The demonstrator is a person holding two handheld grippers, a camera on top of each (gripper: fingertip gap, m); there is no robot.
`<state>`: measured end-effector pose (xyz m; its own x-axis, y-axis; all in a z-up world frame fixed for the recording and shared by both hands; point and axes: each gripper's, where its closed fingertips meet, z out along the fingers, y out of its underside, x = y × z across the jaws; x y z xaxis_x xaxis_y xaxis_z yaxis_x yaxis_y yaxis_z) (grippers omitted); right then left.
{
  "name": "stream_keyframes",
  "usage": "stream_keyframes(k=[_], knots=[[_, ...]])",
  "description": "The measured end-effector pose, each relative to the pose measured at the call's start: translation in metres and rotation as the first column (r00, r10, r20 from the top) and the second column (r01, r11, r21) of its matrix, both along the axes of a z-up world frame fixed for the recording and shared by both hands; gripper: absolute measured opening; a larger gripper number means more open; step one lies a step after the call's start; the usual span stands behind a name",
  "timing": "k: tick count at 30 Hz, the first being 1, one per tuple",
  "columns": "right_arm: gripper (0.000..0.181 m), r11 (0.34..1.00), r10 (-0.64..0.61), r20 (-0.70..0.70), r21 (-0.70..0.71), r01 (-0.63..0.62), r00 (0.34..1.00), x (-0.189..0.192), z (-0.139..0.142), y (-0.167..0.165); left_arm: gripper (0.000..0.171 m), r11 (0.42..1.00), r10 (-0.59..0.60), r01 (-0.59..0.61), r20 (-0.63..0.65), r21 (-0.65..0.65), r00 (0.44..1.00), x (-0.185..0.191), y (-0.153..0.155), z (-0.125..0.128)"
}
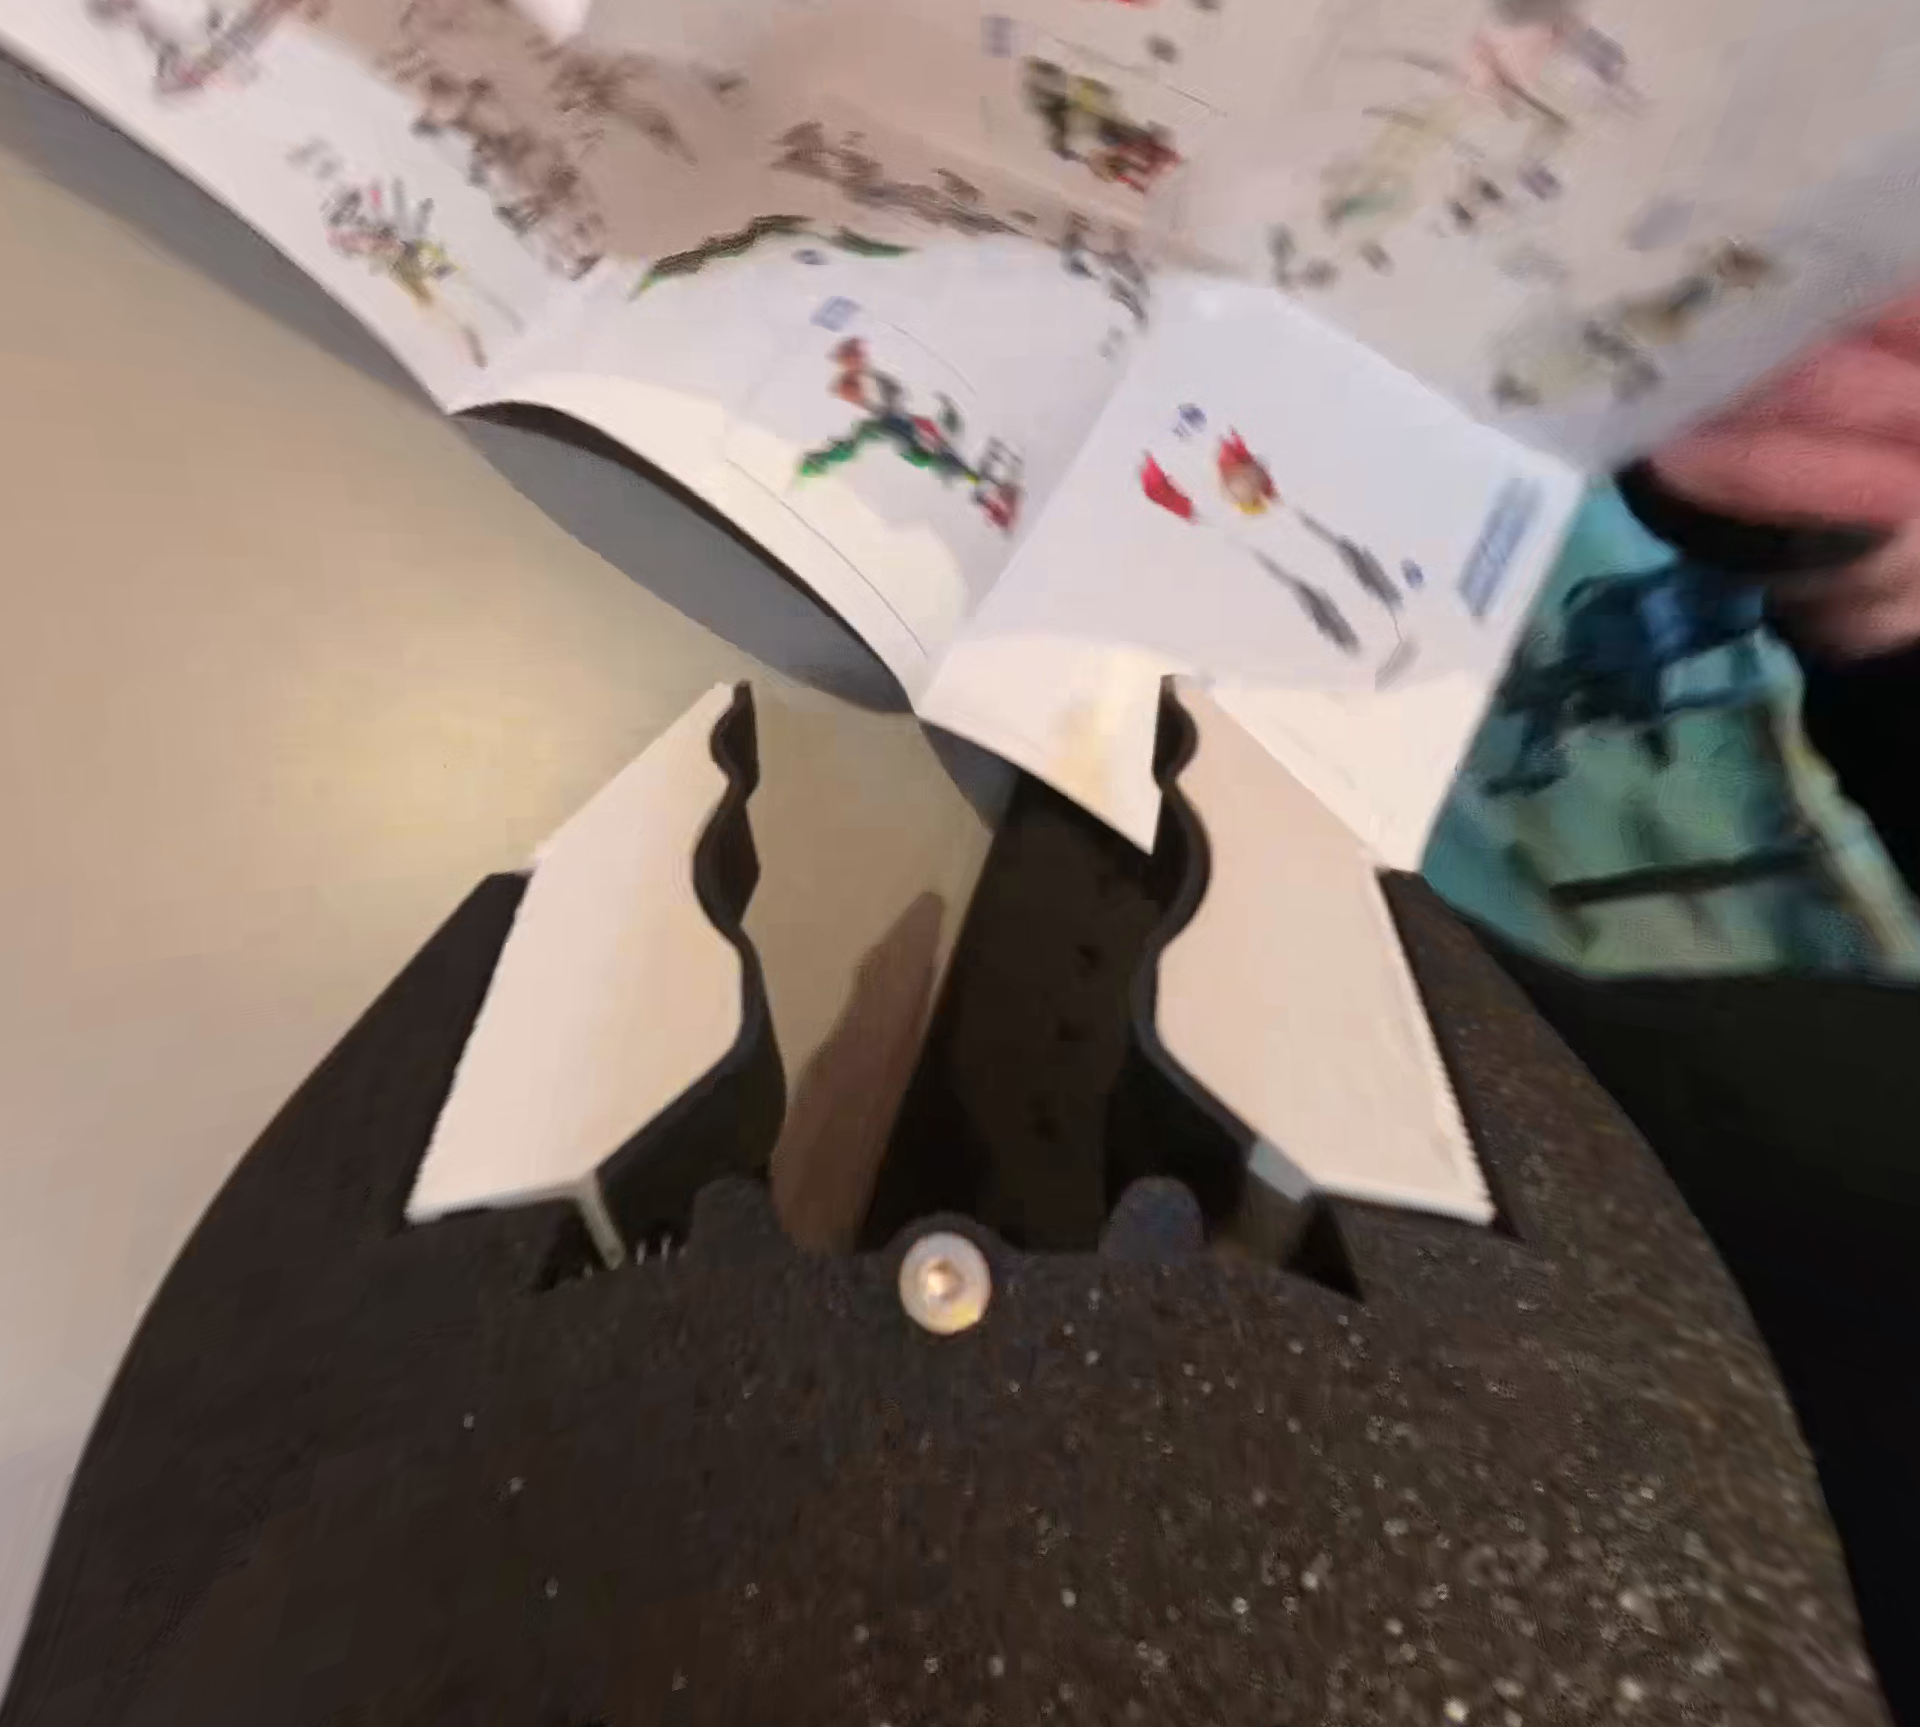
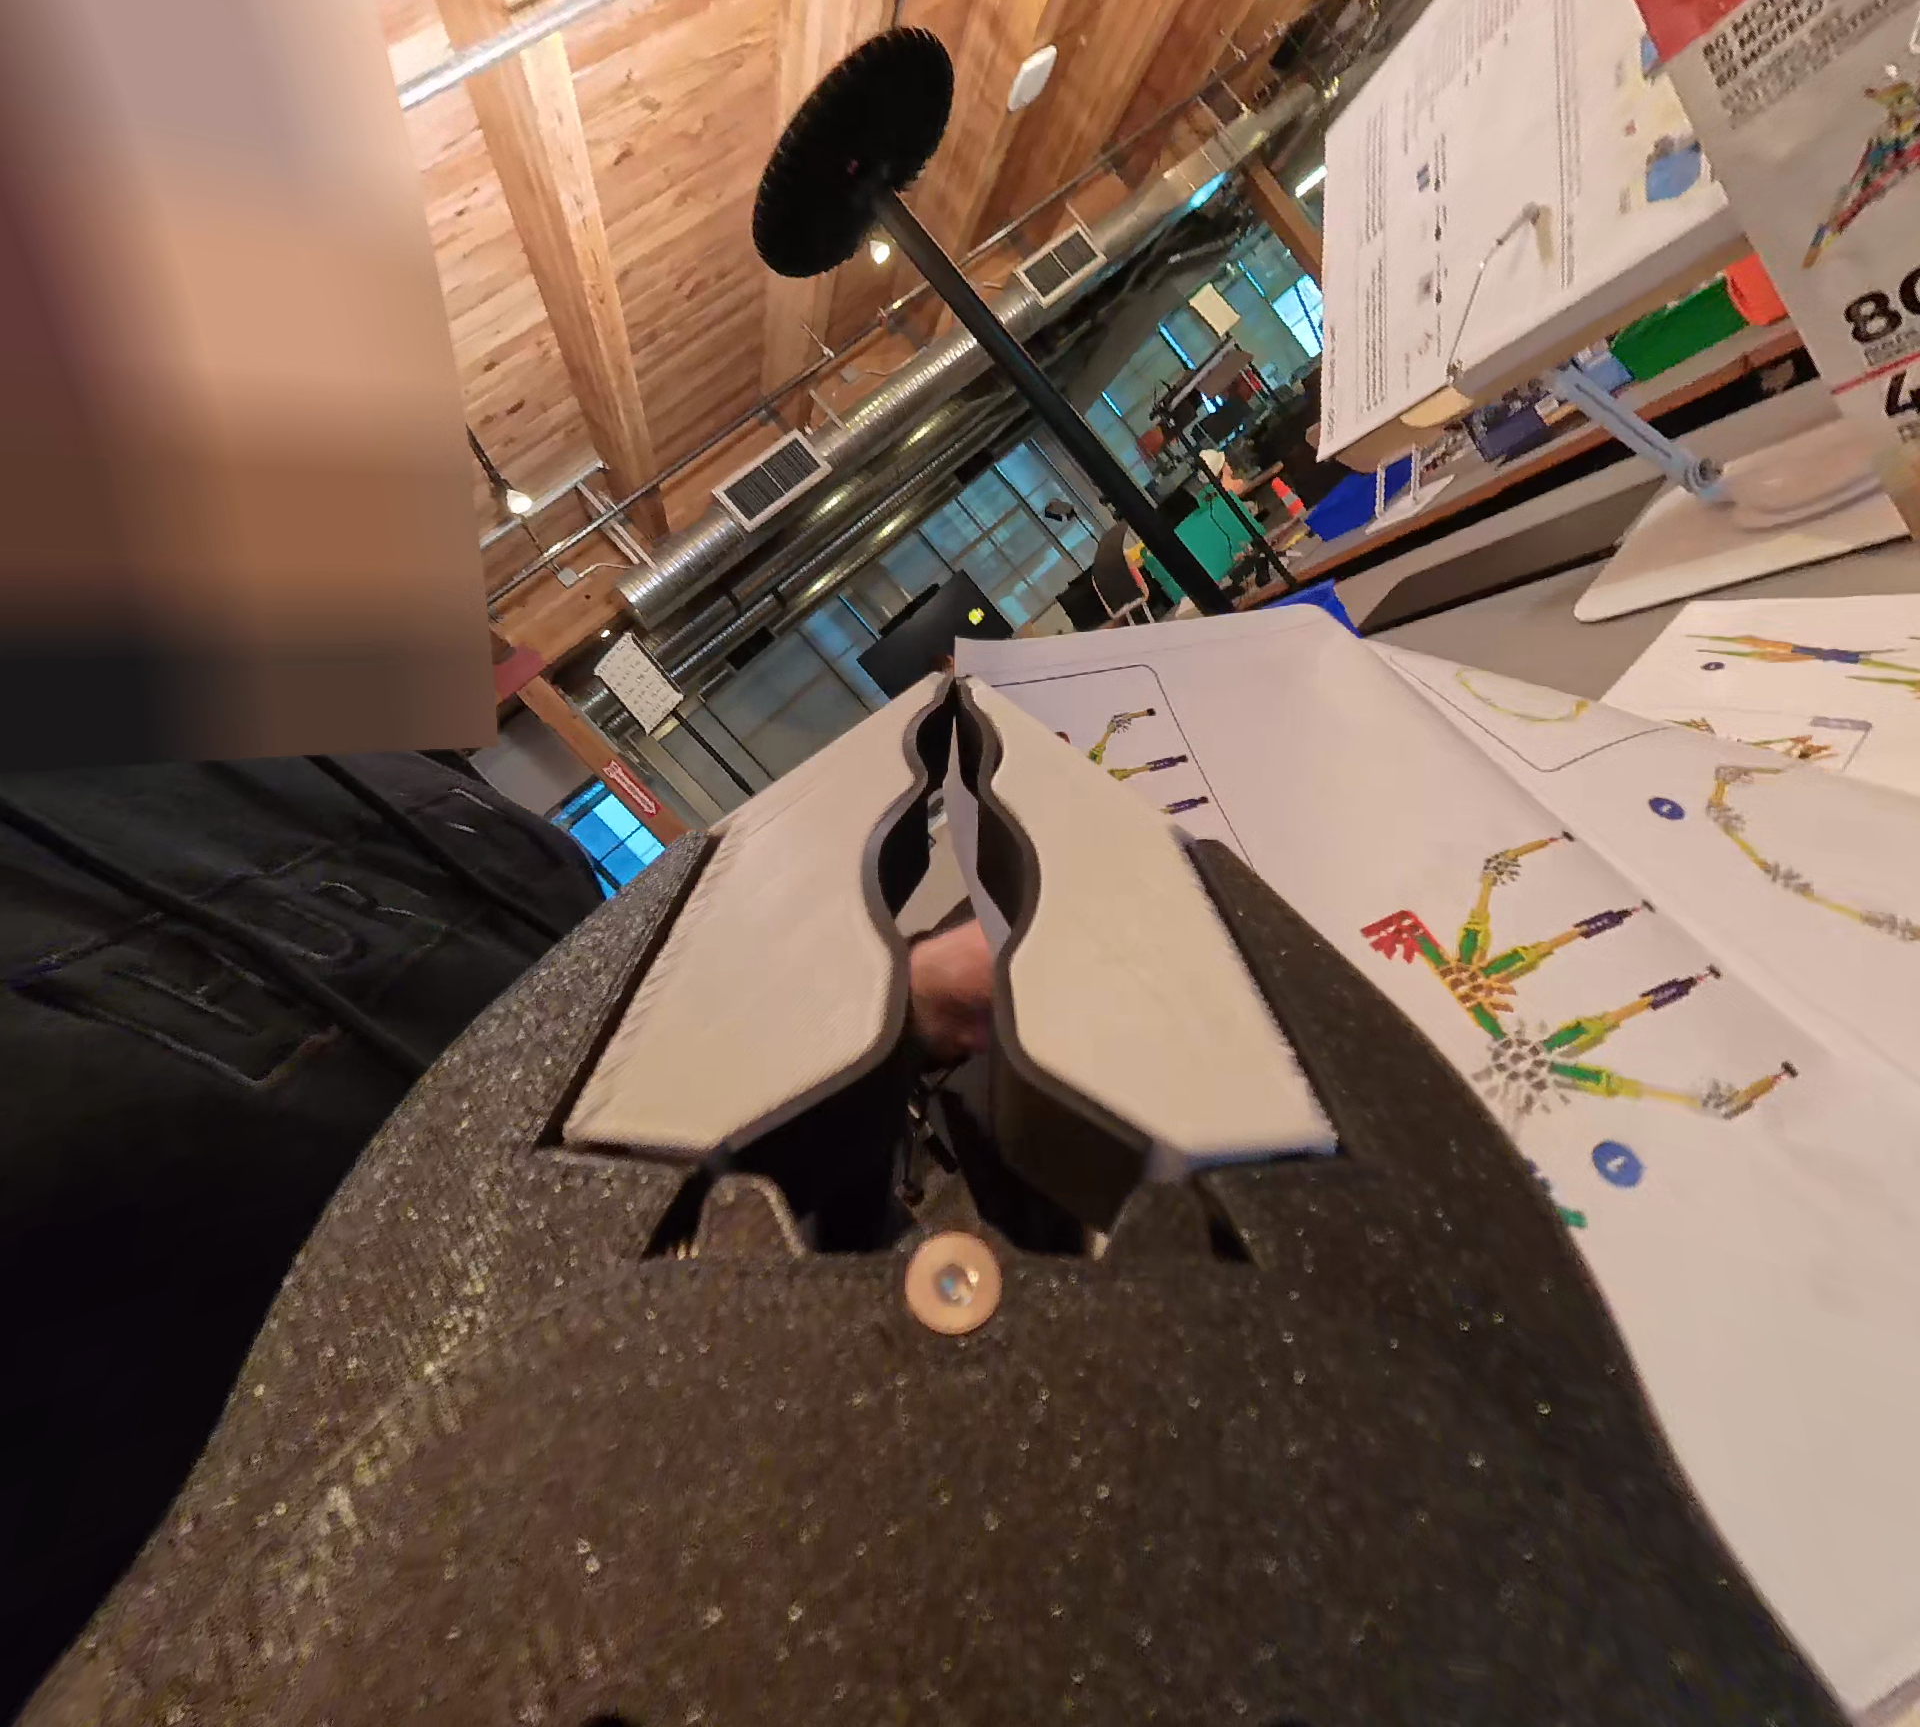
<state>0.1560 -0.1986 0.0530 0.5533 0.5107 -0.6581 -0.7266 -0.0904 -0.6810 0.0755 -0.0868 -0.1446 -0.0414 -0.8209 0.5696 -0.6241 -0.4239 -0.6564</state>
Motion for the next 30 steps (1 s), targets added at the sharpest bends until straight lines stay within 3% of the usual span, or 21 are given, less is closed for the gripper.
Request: stream_keyframes(k=[2, 6, 9, 11, 12, 17, 21, 27, 30], knots=[[0.0, 0.999, -0.021, -0.008, 0.029, 0.021, 1.0, 0.004, 0.007, -0.004, 0.073, 0.984, 0.062, -0.064, -0.013, -0.165, 0.998, 0.018, 0.005, -0.013], [0.0, 0.995, -0.052, -0.047, 0.082, 0.056, 0.998, 0.015, 0.018, -0.015, 0.059, 0.871, 0.093, -0.122, -0.084, -0.476, 0.992, 0.04, 0.005, -0.024], [0.0, 0.992, -0.07, -0.077, 0.1, 0.077, 0.995, 0.024, 0.02, -0.021, 0.033, 0.839, 0.081, -0.096, -0.052, -0.536, 0.995, 0.055, -0.002, -0.021], [0.0, 0.99, -0.09, -0.083, 0.099, 0.098, 0.992, 0.03, 0.019, -0.024, 0.002, 0.816, 0.089, -0.081, -0.014, -0.573, 0.996, 0.066, -0.005, -0.017], [0.0, 0.989, -0.106, -0.086, 0.095, 0.114, 0.991, 0.035, 0.017, -0.026, 0.0, 0.814, 0.102, -0.072, 0.021, -0.576, 0.995, 0.071, -0.004, -0.012], [0.0, 0.969, -0.232, -0.073, 0.067, 0.237, 0.97, 0.071, 0.013, -0.042, 0.0, 0.858, 0.14, -0.072, 0.098, -0.508, 0.985, 0.066, 0.014, 0.015], [0.0, 0.941, -0.337, -0.068, -0.016, 0.337, 0.939, 0.097, -0.012, -0.053, 0.0, 0.902, 0.172, -0.116, 0.099, -0.415, 0.98, 0.041, 0.047, 0.028], [0.0, 0.879, -0.435, -0.04, -0.233, 0.415, 0.899, 0.102, -0.089, -0.061, 0.0, 0.964, 0.18, -0.157, 0.091, -0.215, 0.979, 0.004, 0.088, 0.052], [0.0, 0.824, -0.427, 0.055, -0.386, 0.414, 0.903, 0.086, -0.138, -0.062, 0.0, 0.988, 0.142, -0.136, 0.085, -0.075, 0.986, -0.009, 0.099, 0.065]])
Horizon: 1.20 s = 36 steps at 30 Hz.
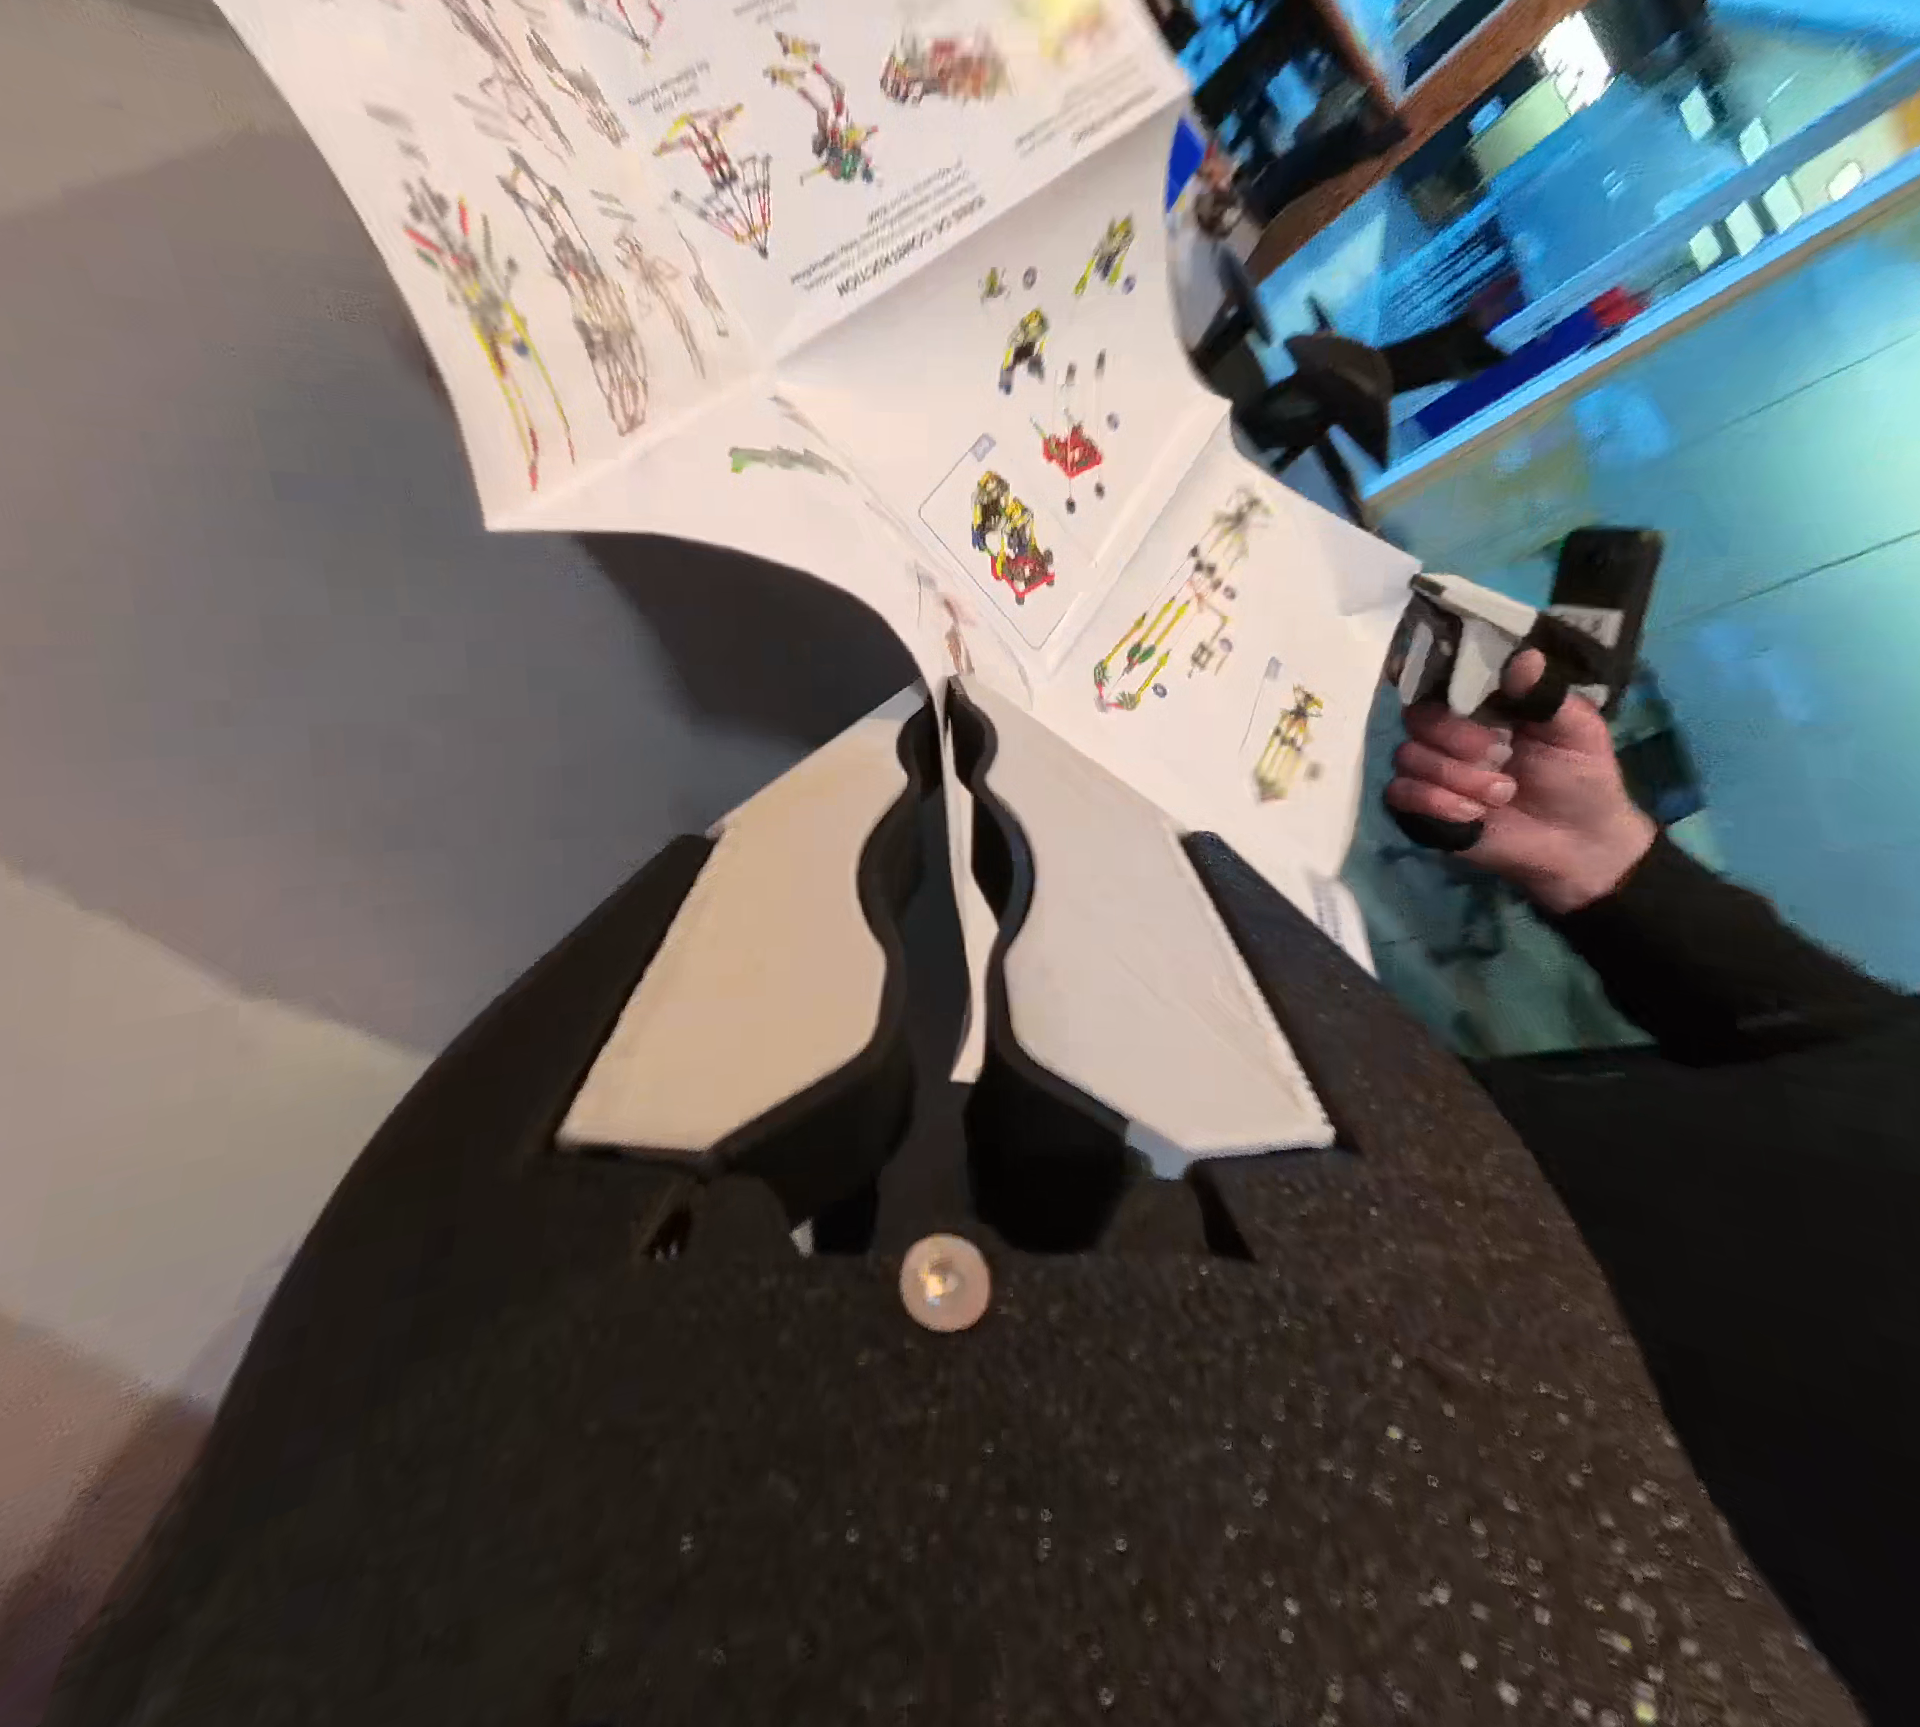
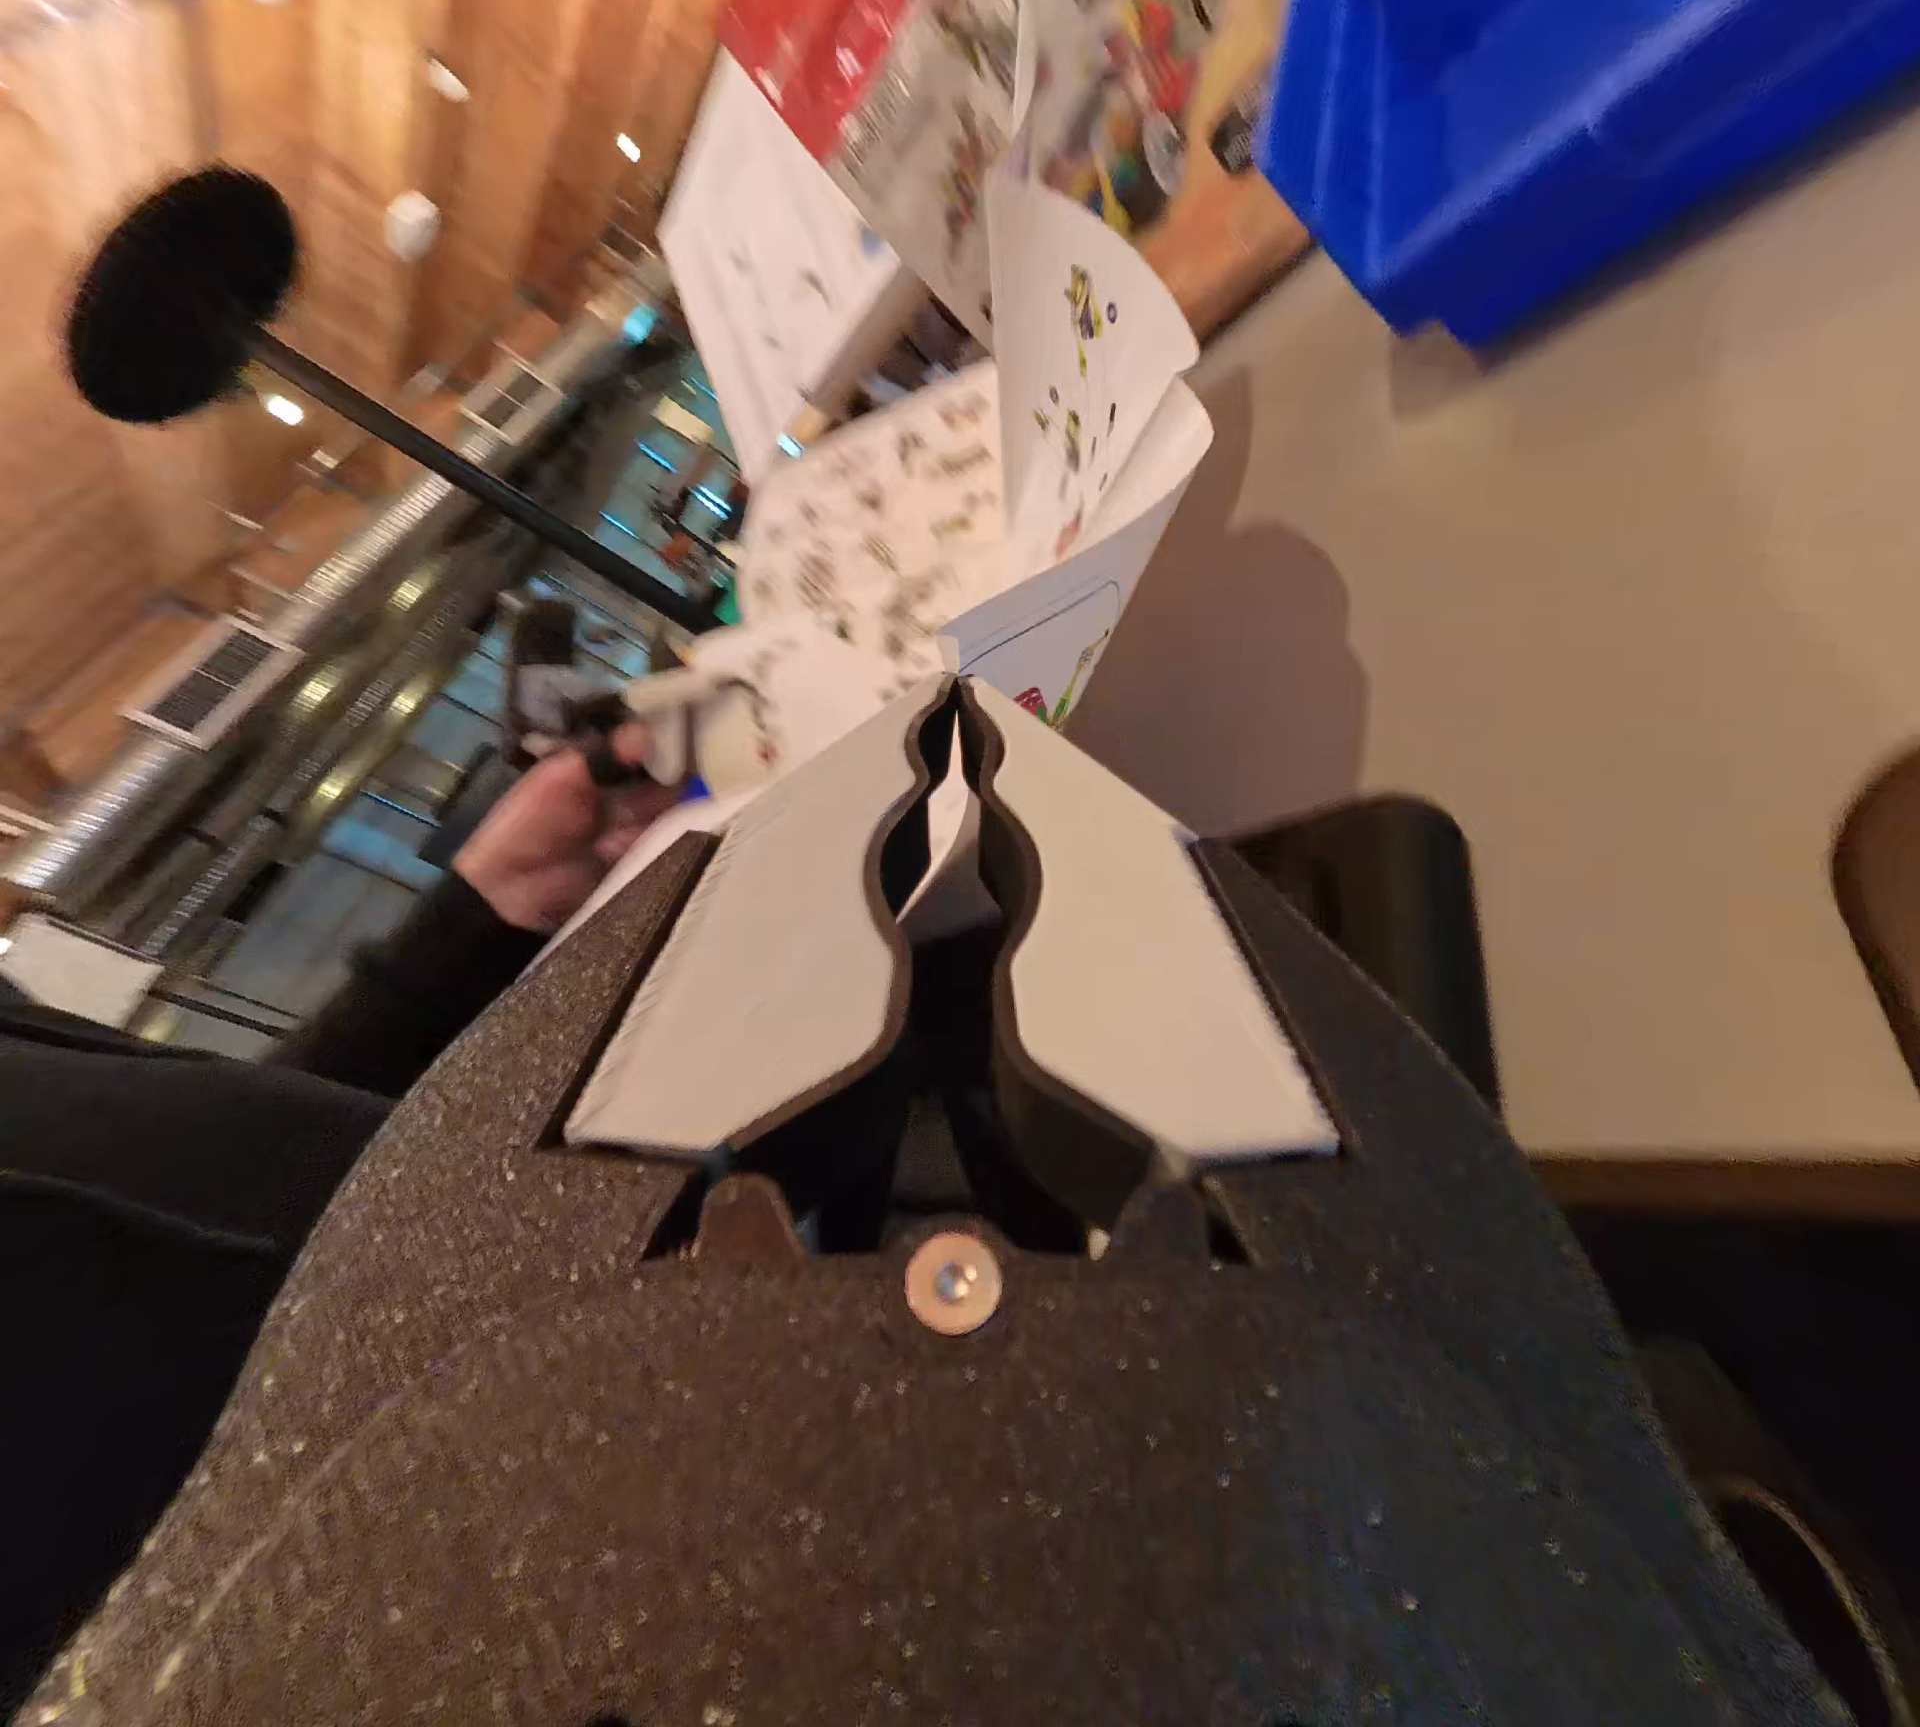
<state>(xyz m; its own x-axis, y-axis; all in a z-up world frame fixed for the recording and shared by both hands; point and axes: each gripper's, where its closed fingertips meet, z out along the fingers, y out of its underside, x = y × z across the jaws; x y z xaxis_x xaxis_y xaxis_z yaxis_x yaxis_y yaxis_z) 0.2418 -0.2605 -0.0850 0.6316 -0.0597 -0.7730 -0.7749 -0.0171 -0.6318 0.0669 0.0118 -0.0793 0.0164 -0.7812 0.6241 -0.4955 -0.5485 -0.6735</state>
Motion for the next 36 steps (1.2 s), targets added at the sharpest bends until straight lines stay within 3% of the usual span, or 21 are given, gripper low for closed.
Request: stream_keyframes(k=[3, 4, 6, 8, 11, 13, 17, 20, 23, 26, 28, 29, 30, 32, 34, 36], knots=[[0.006, 0.99, 0.016, 0.082, -0.141, -0.004, 0.996, -0.011, -0.025, -0.006, 0.0, 0.987, -0.046, 0.051, -0.038, 0.151, 0.998, -0.01, 0.005, 0.016], [0.024, 0.985, 0.011, 0.113, -0.171, 0.009, 0.994, -0.01, -0.027, -0.008, 0.0, 0.976, -0.062, 0.072, -0.055, 0.207, 0.997, -0.012, 0.007, 0.021], [0.043, 0.979, 0.008, 0.191, -0.2, 0.031, 0.982, -0.006, -0.019, -0.01, 0.0, 0.946, -0.102, 0.126, -0.094, 0.298, 0.99, -0.017, 0.009, 0.032], [0.043, 0.973, 0.056, 0.319, -0.231, 0.021, 0.946, -0.006, -0.004, -0.004, 0.0, 0.91, -0.137, 0.176, -0.129, 0.376, 0.982, -0.02, 0.011, 0.043], [0.043, 0.958, 0.177, 0.546, -0.288, -0.014, 0.819, -0.015, 0.025, 0.025, 0.0, 0.861, -0.181, 0.235, -0.16, 0.45, 0.97, -0.02, 0.012, 0.06], [0.045, 0.947, 0.255, 0.715, -0.319, -0.021, 0.651, -0.028, 0.047, 0.056, 0.0, 0.83, -0.214, 0.276, -0.181, 0.484, 0.96, -0.02, 0.013, 0.071], [0.059, 0.937, 0.35, 0.918, -0.339, -0.091, 0.189, -0.078, 0.096, 0.131, 0.0, 0.736, -0.302, 0.403, -0.268, 0.544, 0.915, -0.018, 0.003, 0.088], [0.071, 0.918, 0.328, 0.941, -0.337, -0.208, -0.08, -0.121, 0.136, 0.178, 0.0, 0.638, -0.356, 0.492, -0.339, 0.592, 0.871, -0.016, -0.006, 0.1], [0.076, 0.917, 0.237, 0.907, -0.327, -0.228, -0.349, -0.144, 0.175, 0.214, 0.0, 0.53, -0.384, 0.568, -0.419, 0.63, 0.823, -0.012, -0.013, 0.113], [0.076, 0.923, 0.245, 0.829, -0.358, -0.14, -0.502, -0.133, 0.194, 0.249, 0.0, 0.408, -0.416, 0.637, -0.488, 0.654, 0.768, -0.01, -0.02, 0.128], [0.068, 0.9, 0.342, 0.747, -0.435, -0.031, -0.57, -0.11, 0.185, 0.268, 0.0, 0.341, -0.43, 0.653, -0.506, 0.676, 0.748, -0.006, -0.023, 0.144], [0.048, 0.891, 0.371, 0.707, -0.454, 0.015, -0.602, -0.1, 0.183, 0.273, 0.0, 0.306, -0.434, 0.653, -0.509, 0.693, 0.743, -0.004, -0.023, 0.152], [0.016, 0.883, 0.386, 0.686, -0.469, 0.032, -0.616, -0.095, 0.183, 0.276, 0.0, 0.28, -0.43, 0.646, -0.509, 0.71, 0.746, 0.0, -0.022, 0.161], [0.0, 0.858, 0.427, 0.702, -0.513, 0.012, -0.57, -0.094, 0.188, 0.277, 0.0, 0.22, -0.412, 0.651, -0.536, 0.727, 0.737, 0.004, -0.015, 0.17], [0.0, 0.837, 0.478, 0.733, -0.547, -0.003, -0.484, -0.088, 0.199, 0.278, 0.0, 0.203, -0.366, 0.628, -0.536, 0.752, 0.761, 0.011, -0.002, 0.177], [0.0, 0.81, 0.54, 0.753, -0.586, -0.009, -0.377, -0.074, 0.208, 0.279, 0.022, 0.222, -0.305, 0.549, -0.477, 0.806, 0.824, 0.015, 0.015, 0.193]])
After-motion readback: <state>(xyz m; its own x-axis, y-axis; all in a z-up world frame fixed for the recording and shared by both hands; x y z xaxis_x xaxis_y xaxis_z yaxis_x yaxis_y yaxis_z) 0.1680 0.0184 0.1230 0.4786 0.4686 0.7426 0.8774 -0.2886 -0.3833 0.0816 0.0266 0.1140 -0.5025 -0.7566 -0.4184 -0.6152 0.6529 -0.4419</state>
